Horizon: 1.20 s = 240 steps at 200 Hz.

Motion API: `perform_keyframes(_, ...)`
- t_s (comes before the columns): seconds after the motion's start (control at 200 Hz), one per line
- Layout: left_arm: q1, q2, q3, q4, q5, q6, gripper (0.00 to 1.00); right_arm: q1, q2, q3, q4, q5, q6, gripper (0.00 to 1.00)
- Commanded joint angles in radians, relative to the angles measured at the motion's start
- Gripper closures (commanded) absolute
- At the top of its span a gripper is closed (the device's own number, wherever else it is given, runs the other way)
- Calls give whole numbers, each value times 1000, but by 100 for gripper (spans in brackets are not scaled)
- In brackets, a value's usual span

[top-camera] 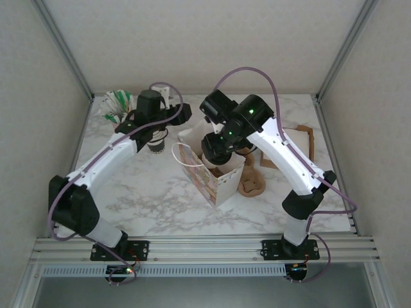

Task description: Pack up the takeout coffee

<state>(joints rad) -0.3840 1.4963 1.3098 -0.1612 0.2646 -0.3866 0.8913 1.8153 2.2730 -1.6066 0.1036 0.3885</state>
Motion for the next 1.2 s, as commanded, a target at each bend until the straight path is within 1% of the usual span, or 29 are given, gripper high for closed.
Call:
perform_keyframes(0.0, 6, -107, -49, -26, -69, -16, 38, 8, -5, -20, -193, -12, 0, 35)
perform_keyframes(0.145, 5, -231, -139, -41, -126, -41, 38, 6, 4, -49, -193, -17, -2, 35)
perform_keyframes(0.28, 6, -366, -267, -40, -166, -71, 38, 8, 2, -78, -193, -16, -2, 35)
perform_keyframes(0.431, -19, -477, -412, -16, -140, -117, 40, 7, 4, -105, -193, -31, -4, 36)
perform_keyframes(0.516, -41, -513, -489, 14, -119, -138, 42, 7, 7, -117, -193, -37, -7, 36)
perform_keyframes(0.651, -80, -509, -569, 68, -99, -177, 44, 7, 10, -142, -193, -51, -5, 37)
perform_keyframes(0.866, -148, -423, -618, 154, -103, -201, 45, 7, 2, -185, -193, -63, 1, 37)
perform_keyframes(1.066, -151, -349, -618, 174, -158, -171, 45, 7, 10, -217, -193, -68, -1, 37)
perform_keyframes(1.197, -150, -308, -613, 213, -154, -175, 45, 7, 20, -227, -193, -71, -9, 37)
